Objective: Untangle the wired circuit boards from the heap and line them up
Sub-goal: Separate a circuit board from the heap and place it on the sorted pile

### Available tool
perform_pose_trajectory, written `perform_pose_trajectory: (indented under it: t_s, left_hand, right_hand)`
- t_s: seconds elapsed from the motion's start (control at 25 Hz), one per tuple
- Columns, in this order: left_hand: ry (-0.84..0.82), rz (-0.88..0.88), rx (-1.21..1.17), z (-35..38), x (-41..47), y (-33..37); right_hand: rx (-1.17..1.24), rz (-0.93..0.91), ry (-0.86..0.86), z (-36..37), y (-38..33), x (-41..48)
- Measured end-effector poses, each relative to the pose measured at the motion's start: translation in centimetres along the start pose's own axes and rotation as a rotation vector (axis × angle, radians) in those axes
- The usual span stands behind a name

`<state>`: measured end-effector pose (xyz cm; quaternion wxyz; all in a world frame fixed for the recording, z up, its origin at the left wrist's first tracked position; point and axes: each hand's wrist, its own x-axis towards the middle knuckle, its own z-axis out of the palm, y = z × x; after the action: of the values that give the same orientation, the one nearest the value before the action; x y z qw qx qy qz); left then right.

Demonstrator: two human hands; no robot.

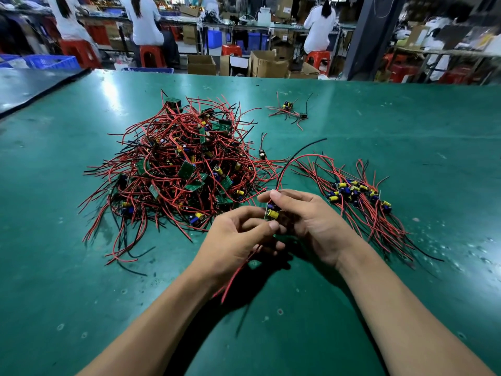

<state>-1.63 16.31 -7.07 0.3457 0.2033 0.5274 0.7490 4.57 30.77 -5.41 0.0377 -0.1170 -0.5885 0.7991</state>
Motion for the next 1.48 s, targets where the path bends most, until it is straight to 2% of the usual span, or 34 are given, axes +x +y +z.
perform_pose_trajectory:
  t_s: [0.16, 0.24, 0.44, 0.8, 1.04, 1.28, 1.48]
  left_hand:
    - [0.004, 0.026, 0.077, 0.1, -0.1, -0.3]
    - [0.007, 0.049, 0.122, 0.0, 0.0, -0.4]
    - [-0.015, 0.048, 0.069, 0.3, 0.1, -0.2]
    - [0.103, 0.083, 0.183, 0.3, -0.1, -0.2]
    - [0.070, 0.024, 0.125, 0.4, -0.1, 0.2]
    - [0.076, 0.019, 0.069, 0.5, -0.1, 0.3]
    - [0.062, 0.003, 0.066, 0.2, 0.0, 0.3]
  right_hand:
    - [0.008, -0.019, 0.141, -0.4, 0.0, 0.4]
    - [0.002, -0.024, 0.158, -0.5, 0.0, 0.4]
    - [0.085, 0.044, 0.067, 0.0, 0.2, 0.4]
    - [0.200, 0.033, 0.073, 0.3, 0.6, 0.6]
    - [0.117, 0.112, 0.061, 0.5, 0.3, 0.6]
    - [0.082, 0.110, -0.121, 0.2, 0.4, 0.0]
    - [0.102, 0.050, -0.021, 0.3, 1.0, 0.5]
